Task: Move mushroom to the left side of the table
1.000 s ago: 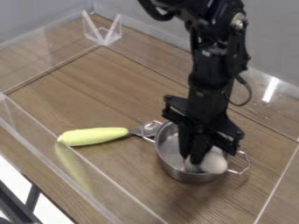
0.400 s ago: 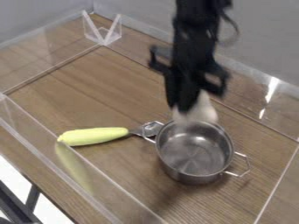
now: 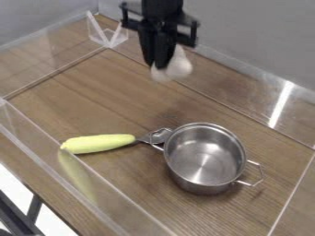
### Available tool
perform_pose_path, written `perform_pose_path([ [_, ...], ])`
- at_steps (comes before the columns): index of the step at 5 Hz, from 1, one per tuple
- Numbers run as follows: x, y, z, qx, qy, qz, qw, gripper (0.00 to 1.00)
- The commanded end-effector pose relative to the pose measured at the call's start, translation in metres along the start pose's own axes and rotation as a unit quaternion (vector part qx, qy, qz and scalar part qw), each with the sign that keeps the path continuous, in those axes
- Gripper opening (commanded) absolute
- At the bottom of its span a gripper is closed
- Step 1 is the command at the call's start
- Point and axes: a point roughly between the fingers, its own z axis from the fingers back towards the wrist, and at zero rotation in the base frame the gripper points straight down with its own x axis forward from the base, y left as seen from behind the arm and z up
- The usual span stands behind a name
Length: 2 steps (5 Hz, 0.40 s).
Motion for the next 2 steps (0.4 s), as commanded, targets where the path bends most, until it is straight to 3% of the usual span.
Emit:
perform_pose_path([
  [1,-0.0024,-0.0068,-0.0141,0.008,-0.008,-0.029,0.9995,0.0],
  [2,-0.006,-0.0129,-0.0193,0.012,-0.005,-0.038,0.9992,0.0],
])
